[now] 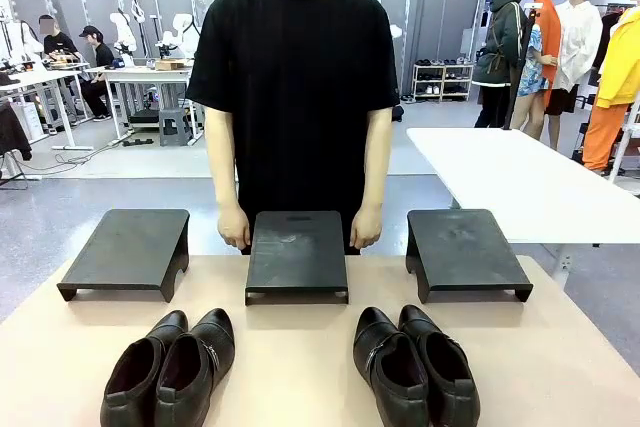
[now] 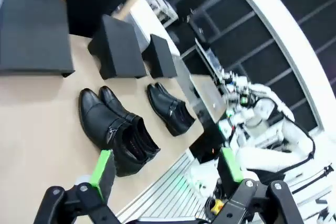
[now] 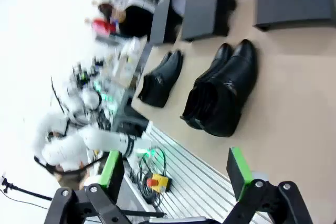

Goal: Place the shoes on the stand as instructed by the person.
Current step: Pick up one pair of Shoes and place it on the Shoes Stand indicated by the person.

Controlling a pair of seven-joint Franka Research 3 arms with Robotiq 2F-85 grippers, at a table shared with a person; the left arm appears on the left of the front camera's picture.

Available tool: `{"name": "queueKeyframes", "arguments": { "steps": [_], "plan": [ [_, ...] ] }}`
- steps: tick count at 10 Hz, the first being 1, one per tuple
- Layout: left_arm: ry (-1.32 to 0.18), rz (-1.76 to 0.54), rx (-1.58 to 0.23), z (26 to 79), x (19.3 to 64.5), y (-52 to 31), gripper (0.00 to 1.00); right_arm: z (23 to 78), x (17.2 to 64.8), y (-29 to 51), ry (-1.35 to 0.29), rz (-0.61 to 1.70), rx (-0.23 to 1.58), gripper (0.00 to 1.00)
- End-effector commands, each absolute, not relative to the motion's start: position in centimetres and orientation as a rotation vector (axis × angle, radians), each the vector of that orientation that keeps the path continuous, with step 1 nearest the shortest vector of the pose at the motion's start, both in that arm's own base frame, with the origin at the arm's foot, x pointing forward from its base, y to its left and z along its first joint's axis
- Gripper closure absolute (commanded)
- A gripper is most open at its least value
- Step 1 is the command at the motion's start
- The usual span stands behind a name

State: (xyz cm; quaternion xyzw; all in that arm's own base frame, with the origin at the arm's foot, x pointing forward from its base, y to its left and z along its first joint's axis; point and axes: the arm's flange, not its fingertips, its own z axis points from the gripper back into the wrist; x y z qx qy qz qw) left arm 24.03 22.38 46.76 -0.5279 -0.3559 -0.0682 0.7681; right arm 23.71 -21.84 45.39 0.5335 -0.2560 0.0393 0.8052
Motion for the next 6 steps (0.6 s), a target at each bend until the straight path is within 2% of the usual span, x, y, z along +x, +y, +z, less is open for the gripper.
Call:
{"name": "queueKeyframes", "arguments": {
  "steps": [1, 5, 6],
  "plan": [
    [-0.852, -0.043, -1.163, 45.5, 21.3, 24.3, 0.0, 44.7, 21.7, -23.0, -0.624, 0.021, 1.151, 0.0],
    [-0.893, 0.013, -1.118, 45.9, 20.3, 24.3, 0.0, 44.9, 20.2, -24.1, -0.661, -0.028, 1.095, 0.0],
    [-0.859, 0.049, -1.126, 44.8, 19.1, 25.9, 0.0, 44.5, 19.6, -25.1, -0.625, -0.047, 1.123, 0.0]
  ]
}}
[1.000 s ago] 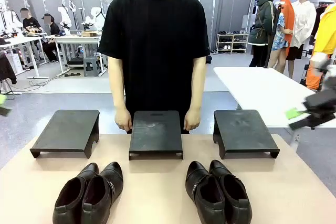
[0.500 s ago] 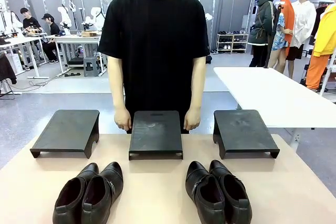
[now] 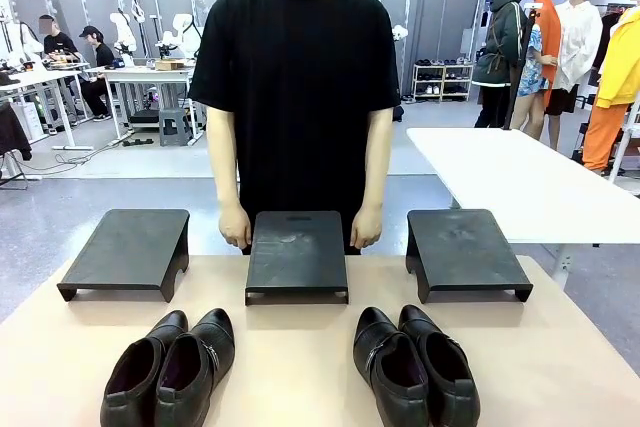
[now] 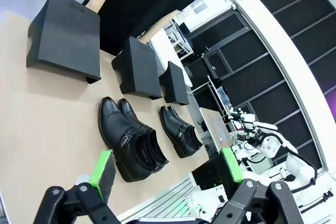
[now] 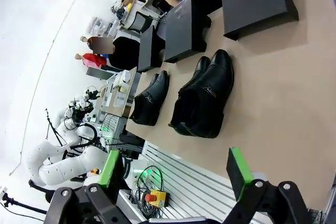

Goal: Place the shoes on the stand as instructed by the person.
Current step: Pick up one pair of Shoes and place it on the Shoes Stand indicated by the person.

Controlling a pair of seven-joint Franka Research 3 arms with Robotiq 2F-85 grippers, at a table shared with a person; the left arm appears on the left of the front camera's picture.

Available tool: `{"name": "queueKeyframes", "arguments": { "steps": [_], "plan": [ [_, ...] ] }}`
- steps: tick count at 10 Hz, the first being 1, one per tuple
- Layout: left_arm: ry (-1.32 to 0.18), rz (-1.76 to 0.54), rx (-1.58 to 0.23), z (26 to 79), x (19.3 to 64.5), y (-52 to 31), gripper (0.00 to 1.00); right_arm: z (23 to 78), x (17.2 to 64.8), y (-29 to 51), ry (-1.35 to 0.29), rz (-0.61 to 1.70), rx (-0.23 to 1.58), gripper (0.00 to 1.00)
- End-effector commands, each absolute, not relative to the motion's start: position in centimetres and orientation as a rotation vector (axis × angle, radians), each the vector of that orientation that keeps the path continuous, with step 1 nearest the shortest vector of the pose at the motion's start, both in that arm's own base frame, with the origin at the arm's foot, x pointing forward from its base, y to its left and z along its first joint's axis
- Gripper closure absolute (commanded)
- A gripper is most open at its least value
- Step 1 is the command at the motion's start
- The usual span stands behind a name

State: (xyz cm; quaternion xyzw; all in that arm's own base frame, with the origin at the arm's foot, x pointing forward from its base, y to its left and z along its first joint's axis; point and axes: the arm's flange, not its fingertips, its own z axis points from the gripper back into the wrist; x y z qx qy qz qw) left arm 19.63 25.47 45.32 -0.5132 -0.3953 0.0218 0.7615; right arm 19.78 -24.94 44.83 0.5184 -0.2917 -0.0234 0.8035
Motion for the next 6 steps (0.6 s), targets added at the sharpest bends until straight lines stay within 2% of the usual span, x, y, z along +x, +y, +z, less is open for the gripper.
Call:
{"name": "queueKeyframes", "arguments": {
  "steps": [1, 6],
  "plan": [
    [-0.859, 0.049, -1.126, 44.8, 19.09, 25.93, 0.0, 44.52, 19.63, -25.08, -0.625, -0.047, 1.123, 0.0],
    [-0.859, 0.049, -1.126, 44.8, 19.09, 25.93, 0.0, 44.52, 19.63, -25.08, -0.625, -0.047, 1.123, 0.0]
  ]
}}
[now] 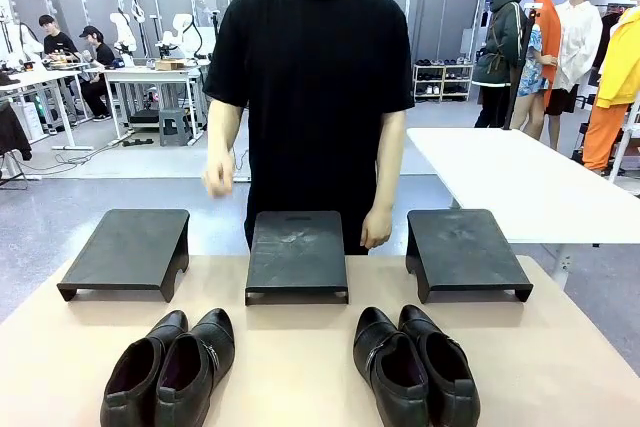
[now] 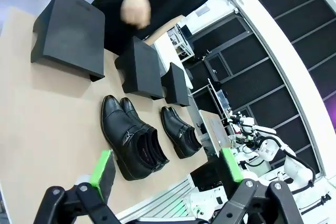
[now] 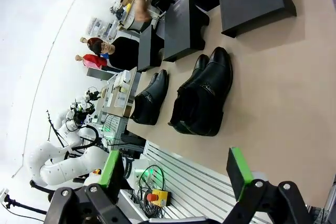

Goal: Place the shoes on the stand as instructed by the person.
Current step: Pick up one pair of Shoes and place it on the Shoes Stand indicated by the person.

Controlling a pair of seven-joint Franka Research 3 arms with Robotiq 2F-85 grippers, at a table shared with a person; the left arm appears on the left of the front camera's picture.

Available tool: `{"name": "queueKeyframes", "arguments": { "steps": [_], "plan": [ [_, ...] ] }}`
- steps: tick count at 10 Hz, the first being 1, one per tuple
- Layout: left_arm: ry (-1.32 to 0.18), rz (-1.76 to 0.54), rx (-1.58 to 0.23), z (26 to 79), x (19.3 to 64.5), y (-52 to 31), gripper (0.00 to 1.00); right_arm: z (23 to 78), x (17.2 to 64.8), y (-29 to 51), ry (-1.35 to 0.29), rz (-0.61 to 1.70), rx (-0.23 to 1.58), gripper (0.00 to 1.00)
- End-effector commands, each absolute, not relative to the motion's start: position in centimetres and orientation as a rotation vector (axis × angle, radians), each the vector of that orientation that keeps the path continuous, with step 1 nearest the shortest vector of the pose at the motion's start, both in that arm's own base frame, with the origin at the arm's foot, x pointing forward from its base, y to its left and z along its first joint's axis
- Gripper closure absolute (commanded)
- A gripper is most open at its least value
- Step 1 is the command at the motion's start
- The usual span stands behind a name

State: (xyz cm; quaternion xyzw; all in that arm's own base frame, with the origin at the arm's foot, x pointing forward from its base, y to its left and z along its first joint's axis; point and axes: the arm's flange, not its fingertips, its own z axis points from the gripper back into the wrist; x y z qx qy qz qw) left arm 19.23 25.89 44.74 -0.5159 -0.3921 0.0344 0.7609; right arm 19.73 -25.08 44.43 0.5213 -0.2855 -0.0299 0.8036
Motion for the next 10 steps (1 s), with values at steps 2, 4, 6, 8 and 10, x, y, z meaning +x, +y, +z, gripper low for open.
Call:
{"name": "queueKeyframes", "arguments": {
  "steps": [2, 4, 6, 8, 10],
  "plan": [
    [-0.859, 0.049, -1.126, 44.8, 19.09, 25.93, 0.0, 44.52, 19.63, -25.08, -0.625, -0.047, 1.123, 0.0],
    [-0.859, 0.049, -1.126, 44.8, 19.09, 25.93, 0.0, 44.52, 19.63, -25.08, -0.625, -0.047, 1.123, 0.0],
    [-0.859, 0.049, -1.126, 44.8, 19.09, 25.93, 0.0, 44.52, 19.63, -25.08, -0.625, -0.047, 1.123, 0.0],
    [-0.859, 0.049, -1.126, 44.8, 19.09, 25.93, 0.0, 44.52, 19.63, -25.08, -0.625, -0.047, 1.123, 0.0],
    [-0.859, 0.049, -1.126, 44.8, 19.09, 25.93, 0.0, 44.52, 19.63, -25.08, -0.625, -0.047, 1.123, 0.0]
  ]
}}
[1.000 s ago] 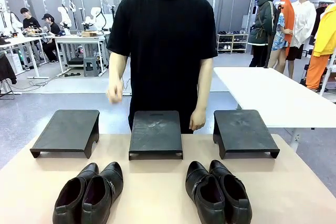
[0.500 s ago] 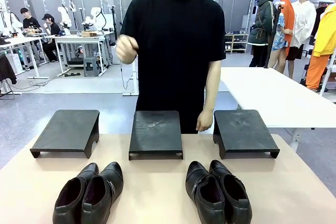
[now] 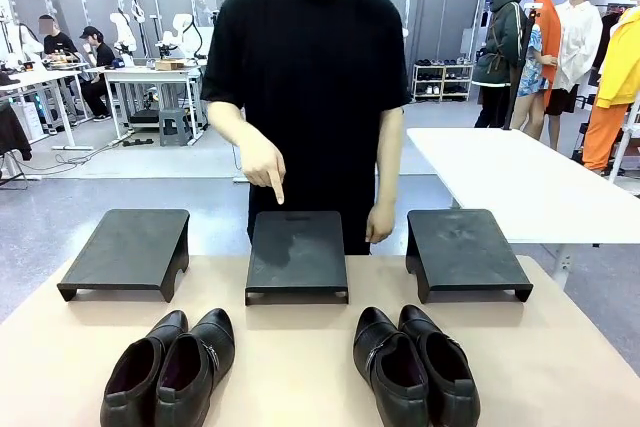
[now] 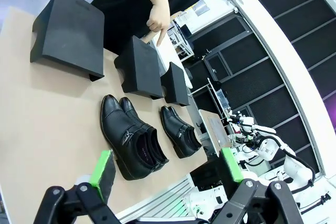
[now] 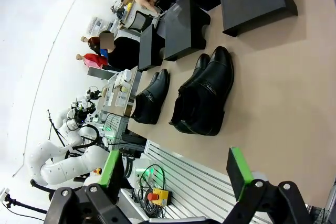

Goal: Place the shoes on the stand as instructed by the person.
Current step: Pick up one pair of Shoes and place it on the Shoes Stand indicated by the person.

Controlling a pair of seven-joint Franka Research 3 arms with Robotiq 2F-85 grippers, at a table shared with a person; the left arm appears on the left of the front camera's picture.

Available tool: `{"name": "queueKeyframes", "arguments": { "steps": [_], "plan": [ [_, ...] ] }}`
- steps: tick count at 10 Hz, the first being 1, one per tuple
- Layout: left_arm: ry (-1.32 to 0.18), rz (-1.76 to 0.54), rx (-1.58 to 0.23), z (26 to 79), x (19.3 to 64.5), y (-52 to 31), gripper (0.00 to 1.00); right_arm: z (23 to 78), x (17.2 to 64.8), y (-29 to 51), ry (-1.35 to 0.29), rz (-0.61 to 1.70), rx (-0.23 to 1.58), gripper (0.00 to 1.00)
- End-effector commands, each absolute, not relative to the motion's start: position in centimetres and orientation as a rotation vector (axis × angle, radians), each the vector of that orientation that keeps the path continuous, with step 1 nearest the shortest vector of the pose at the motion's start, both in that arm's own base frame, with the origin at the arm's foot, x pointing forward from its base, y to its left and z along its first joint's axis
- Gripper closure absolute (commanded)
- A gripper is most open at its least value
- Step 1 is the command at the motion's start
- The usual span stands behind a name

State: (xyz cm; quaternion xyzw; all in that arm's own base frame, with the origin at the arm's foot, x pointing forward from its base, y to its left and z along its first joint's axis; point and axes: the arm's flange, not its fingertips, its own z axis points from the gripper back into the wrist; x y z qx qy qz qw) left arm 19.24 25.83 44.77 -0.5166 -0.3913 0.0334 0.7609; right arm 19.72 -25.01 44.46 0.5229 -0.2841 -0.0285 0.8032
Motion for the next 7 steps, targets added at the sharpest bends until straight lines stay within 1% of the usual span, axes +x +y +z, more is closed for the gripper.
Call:
{"name": "queueKeyframes", "arguments": {
  "steps": [1, 7],
  "plan": [
    [-0.859, 0.049, -1.126, 44.8, 19.09, 25.93, 0.0, 44.52, 19.63, -25.08, -0.625, -0.047, 1.123, 0.0],
    [-0.859, 0.049, -1.126, 44.8, 19.09, 25.93, 0.0, 44.52, 19.63, -25.08, -0.625, -0.047, 1.123, 0.0]
  ]
}}
